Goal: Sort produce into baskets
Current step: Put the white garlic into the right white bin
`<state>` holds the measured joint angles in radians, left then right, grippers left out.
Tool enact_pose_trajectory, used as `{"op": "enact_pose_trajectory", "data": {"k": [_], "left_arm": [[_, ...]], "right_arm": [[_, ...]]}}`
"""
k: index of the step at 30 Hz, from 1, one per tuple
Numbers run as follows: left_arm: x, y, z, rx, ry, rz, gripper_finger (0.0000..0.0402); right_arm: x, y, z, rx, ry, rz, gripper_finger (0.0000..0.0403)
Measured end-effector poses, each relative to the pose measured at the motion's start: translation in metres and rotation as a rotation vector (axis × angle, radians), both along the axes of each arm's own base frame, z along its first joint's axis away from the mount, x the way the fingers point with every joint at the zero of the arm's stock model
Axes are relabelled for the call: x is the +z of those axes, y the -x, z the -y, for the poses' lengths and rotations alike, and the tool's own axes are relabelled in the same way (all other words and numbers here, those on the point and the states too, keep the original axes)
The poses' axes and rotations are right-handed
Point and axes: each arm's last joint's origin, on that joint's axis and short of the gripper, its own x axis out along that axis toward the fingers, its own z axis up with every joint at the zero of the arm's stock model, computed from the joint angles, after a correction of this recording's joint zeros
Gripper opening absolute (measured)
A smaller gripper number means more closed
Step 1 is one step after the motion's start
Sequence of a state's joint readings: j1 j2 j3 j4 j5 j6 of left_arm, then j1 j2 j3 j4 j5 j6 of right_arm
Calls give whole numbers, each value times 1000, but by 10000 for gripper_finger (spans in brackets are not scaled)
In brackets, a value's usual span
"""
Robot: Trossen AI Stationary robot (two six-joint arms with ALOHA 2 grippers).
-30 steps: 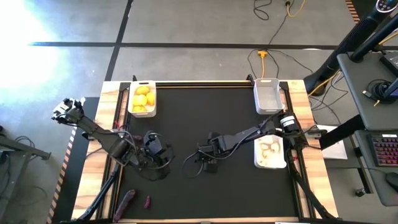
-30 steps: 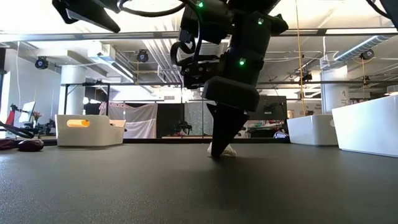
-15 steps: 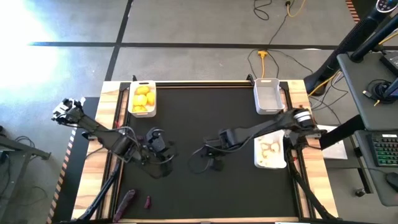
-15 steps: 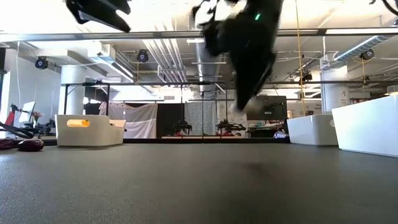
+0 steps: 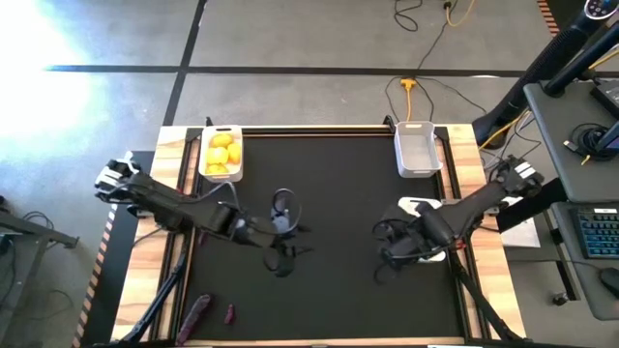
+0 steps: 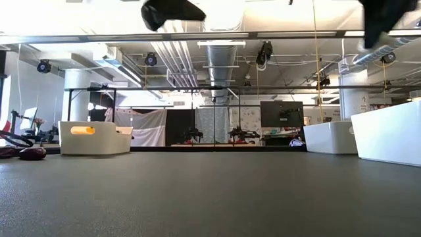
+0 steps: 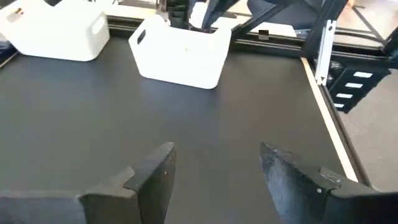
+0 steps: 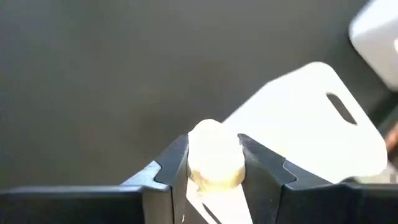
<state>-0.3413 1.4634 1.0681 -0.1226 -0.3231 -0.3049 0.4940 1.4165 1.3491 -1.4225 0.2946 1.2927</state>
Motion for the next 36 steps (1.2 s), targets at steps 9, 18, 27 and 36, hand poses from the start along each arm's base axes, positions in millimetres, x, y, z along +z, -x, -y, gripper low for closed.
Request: {"op": "enact_pose_trajectory", "data": {"k": [9, 18, 27, 36], "left_arm": [[-16, -22, 10, -90, 34, -82, 217], [-17, -13, 7, -83, 45, -98, 217], [-16, -13, 4, -71, 55, -95, 217], [-22, -10, 4, -42, 118, -153, 217]], "right_arm": [[-37, 46, 16, -230, -105, -170, 110], [-59, 75, 34, -330, -148, -155, 111], [-89, 80, 36, -361, -207, -78, 112], [-111, 79, 36, -361, -281, -67, 114]]}}
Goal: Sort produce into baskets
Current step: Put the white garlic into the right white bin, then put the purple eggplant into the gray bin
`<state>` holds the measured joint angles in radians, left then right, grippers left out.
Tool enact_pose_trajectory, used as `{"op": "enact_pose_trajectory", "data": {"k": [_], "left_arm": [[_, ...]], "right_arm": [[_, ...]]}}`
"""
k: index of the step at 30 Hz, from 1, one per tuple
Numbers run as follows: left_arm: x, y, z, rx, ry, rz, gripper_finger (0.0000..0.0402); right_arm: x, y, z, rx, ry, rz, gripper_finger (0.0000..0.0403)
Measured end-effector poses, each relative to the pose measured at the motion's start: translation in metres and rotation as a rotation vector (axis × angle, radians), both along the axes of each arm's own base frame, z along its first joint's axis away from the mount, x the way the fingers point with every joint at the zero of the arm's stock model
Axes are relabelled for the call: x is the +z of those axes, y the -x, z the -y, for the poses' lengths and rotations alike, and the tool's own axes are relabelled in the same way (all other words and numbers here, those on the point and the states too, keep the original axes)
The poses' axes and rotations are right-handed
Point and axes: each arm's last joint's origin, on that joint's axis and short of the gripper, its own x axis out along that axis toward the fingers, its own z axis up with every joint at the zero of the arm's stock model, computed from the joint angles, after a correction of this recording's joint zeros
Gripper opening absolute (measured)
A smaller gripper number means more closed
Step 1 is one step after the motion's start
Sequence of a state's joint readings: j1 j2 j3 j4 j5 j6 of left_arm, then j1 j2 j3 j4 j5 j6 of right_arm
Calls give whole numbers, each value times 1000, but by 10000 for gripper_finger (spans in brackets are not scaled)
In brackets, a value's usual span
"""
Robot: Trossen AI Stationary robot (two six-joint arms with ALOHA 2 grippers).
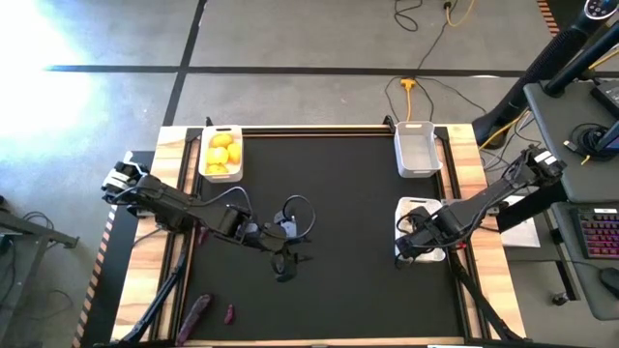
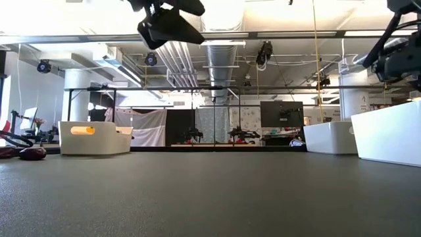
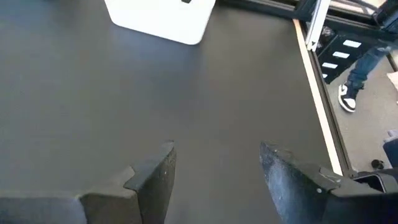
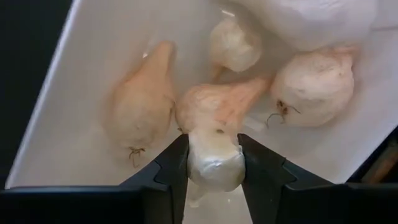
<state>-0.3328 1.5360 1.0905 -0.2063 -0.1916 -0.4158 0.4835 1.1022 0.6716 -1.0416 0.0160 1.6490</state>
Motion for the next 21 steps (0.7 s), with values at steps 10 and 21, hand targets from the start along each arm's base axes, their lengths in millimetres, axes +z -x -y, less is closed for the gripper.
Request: {"op": "enact_pose_trajectory", "data": {"k": [10, 21], "left_arm": [[-2, 1, 0, 23, 46, -13, 220], [4, 22, -9, 46, -52, -119, 246]], "right_arm": [[-5, 3, 2, 0, 26, -42, 164], [44, 1, 2, 30, 107, -92, 247]]}}
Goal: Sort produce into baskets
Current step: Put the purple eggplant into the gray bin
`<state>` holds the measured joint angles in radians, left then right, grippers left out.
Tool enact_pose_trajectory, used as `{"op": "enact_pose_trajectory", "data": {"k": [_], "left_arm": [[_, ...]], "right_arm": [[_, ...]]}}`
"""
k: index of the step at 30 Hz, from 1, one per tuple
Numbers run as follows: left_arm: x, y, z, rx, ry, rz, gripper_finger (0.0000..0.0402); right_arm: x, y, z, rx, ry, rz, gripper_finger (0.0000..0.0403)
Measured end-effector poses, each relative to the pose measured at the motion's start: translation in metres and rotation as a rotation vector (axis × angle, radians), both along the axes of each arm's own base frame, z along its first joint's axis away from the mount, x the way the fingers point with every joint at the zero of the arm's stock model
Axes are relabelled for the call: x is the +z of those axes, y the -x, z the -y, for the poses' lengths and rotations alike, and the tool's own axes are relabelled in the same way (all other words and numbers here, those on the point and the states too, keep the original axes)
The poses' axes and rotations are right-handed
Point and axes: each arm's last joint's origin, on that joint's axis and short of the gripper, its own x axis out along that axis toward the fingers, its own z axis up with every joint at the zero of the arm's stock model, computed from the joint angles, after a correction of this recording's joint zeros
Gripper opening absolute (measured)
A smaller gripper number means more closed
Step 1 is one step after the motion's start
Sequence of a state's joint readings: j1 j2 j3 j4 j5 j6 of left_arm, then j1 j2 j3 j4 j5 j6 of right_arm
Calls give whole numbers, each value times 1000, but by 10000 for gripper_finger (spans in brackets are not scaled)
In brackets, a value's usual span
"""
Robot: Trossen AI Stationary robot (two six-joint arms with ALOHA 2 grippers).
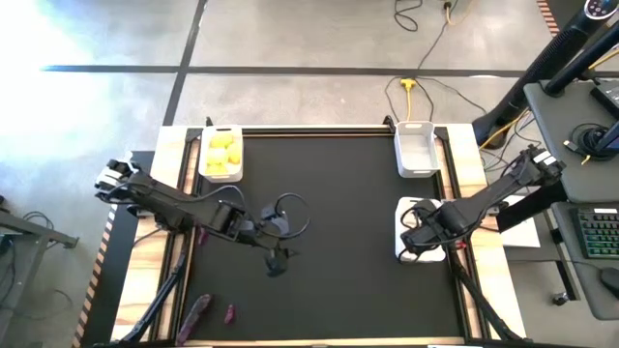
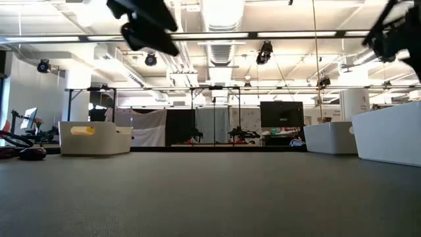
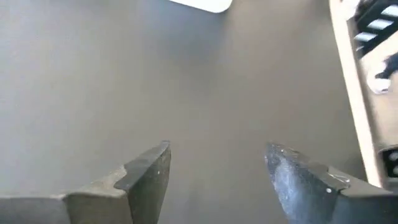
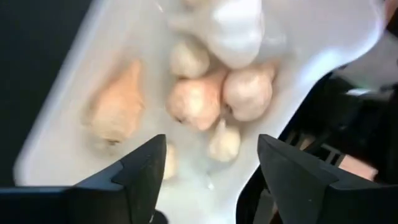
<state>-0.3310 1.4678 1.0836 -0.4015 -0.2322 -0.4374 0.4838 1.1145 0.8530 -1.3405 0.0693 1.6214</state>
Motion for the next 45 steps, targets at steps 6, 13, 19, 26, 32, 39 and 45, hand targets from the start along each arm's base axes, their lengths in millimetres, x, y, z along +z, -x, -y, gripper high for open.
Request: {"op": "enact_pose_trajectory", "data": {"k": [6, 13, 19, 26, 32, 39, 45], "left_arm": [[8, 33, -15, 107, -99, -116, 275], [-15, 72, -30, 258, -76, -209, 310], [-42, 114, -42, 430, 37, -407, 313], [-58, 148, -62, 662, 48, -617, 312], [-68, 140, -88, 484, 15, -775, 298], [-86, 137, -128, 342, 142, -995, 261], [-101, 130, -137, 263, 120, -1071, 229]], "right_arm": [[38, -14, -1, 8, 110, 201, 268], [76, -31, -3, 19, 223, 473, 264], [93, -49, -9, 84, 287, 705, 252], [98, -61, -13, 116, 360, 845, 249], [100, -63, -13, 108, 393, 874, 249], [101, -64, -14, 98, 377, 893, 249], [101, -64, -14, 105, 345, 888, 249]]}}
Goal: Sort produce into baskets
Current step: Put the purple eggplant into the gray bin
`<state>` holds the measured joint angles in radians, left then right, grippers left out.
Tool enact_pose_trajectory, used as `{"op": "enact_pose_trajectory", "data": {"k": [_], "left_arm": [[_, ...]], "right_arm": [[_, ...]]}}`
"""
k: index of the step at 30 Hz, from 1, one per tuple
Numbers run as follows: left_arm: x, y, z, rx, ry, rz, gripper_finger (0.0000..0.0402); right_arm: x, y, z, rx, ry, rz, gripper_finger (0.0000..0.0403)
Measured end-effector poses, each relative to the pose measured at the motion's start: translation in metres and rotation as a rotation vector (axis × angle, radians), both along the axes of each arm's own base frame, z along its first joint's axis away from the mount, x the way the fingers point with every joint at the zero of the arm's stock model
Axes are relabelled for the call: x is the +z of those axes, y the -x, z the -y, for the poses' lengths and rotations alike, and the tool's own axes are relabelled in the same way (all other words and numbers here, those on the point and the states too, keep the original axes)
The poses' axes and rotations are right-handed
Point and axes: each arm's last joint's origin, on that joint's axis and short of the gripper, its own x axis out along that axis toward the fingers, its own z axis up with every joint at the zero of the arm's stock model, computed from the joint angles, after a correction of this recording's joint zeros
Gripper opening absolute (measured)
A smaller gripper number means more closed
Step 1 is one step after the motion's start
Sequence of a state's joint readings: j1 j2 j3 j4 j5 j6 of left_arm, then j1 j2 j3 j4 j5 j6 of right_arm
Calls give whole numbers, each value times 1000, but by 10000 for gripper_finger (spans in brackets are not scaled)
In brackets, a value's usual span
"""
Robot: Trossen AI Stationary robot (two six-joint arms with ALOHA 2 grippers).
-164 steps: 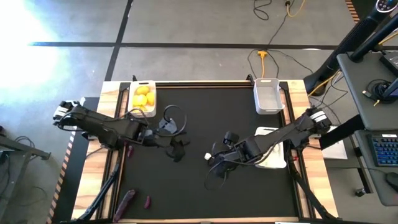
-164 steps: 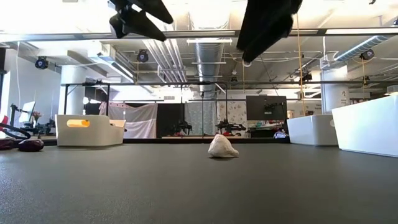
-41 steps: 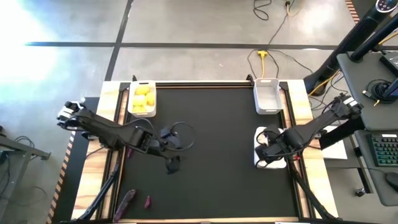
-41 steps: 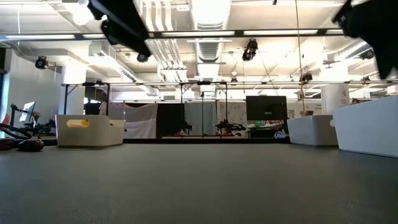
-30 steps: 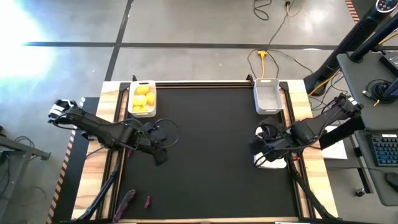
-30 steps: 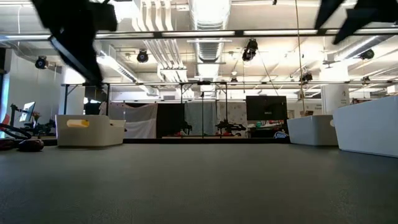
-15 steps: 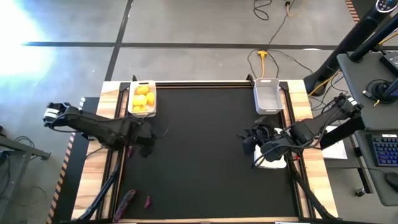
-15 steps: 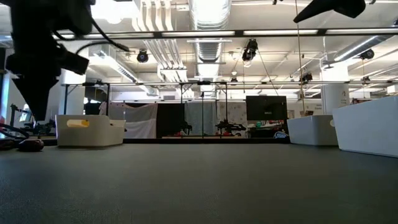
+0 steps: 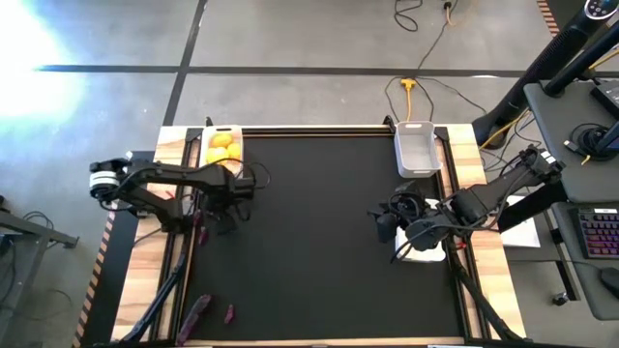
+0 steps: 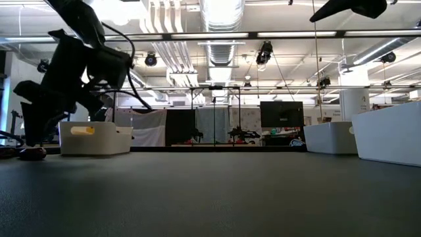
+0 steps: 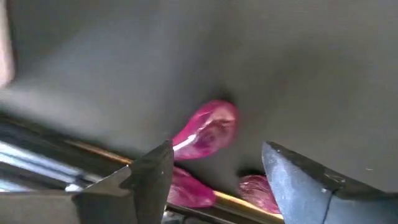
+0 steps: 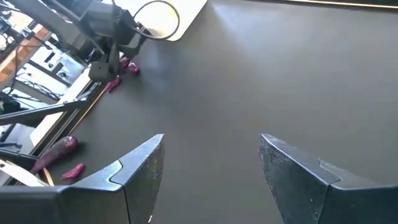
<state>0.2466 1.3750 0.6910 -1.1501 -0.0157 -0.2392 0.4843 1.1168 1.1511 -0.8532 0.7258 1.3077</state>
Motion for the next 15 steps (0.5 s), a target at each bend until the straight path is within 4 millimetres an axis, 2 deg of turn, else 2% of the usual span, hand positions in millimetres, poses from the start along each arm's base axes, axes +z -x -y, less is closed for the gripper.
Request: {"op": "enact_pose_trajectory", "data": {"k": [10, 15], "left_arm": [[-17, -3, 1, 6, 39, -94, 207], [-24, -2, 2, 16, 70, -126, 164]], "right_arm": [[0, 0, 0, 0, 0, 0, 249], [0, 0, 0, 1, 1, -1, 249]]}}
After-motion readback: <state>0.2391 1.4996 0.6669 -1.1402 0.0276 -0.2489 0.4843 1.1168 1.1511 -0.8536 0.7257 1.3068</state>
